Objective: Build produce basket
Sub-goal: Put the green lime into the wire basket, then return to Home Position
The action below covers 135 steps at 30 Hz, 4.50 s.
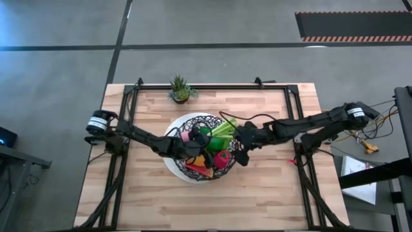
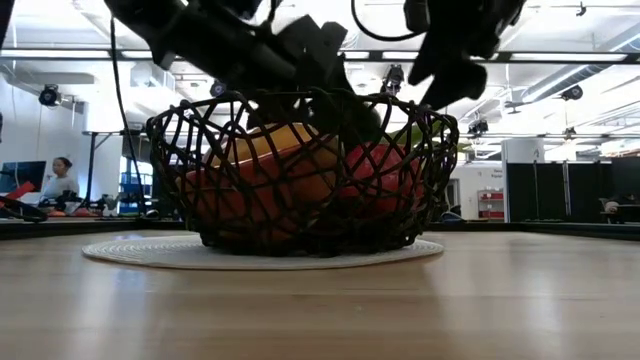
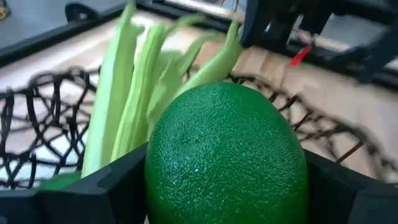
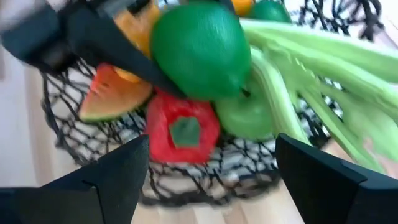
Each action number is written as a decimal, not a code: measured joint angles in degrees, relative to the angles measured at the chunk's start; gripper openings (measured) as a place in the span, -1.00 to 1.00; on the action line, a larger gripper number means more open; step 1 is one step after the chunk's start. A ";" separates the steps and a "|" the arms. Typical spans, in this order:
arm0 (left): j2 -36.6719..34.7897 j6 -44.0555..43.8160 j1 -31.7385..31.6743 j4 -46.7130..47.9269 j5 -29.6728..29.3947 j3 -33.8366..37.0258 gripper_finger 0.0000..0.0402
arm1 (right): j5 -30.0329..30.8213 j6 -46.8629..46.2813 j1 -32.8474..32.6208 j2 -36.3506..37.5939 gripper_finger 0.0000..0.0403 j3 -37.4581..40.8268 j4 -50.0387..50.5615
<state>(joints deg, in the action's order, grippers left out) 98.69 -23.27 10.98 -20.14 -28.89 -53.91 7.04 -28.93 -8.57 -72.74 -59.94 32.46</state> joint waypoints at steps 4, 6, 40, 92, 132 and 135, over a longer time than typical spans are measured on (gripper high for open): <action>1.66 -0.21 -0.51 -0.15 1.39 -0.29 0.45 | -0.05 0.00 0.89 -0.50 0.62 1.71 -5.61; 1.81 -0.23 -0.92 -0.19 3.39 -0.26 0.46 | 0.00 0.00 1.12 -0.50 0.62 1.92 -6.20; -5.37 7.41 -7.63 11.23 22.74 -0.70 0.70 | 0.42 1.00 1.11 2.22 0.62 1.35 -0.62; -40.76 -6.60 -10.59 42.97 20.89 0.81 0.43 | -11.05 10.44 16.12 66.49 -0.94 24.23 4.61; -46.98 -9.44 -10.59 41.78 17.38 5.55 0.43 | -19.06 16.54 16.03 72.21 -0.96 59.27 -35.03; -49.24 -10.06 -10.59 41.13 15.56 7.25 0.43 | -19.03 16.00 15.62 72.29 -0.96 59.27 -35.14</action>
<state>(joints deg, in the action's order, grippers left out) 49.46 -33.32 0.38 20.99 -13.32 -46.66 -11.99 -12.93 7.05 -0.45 -0.67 -2.68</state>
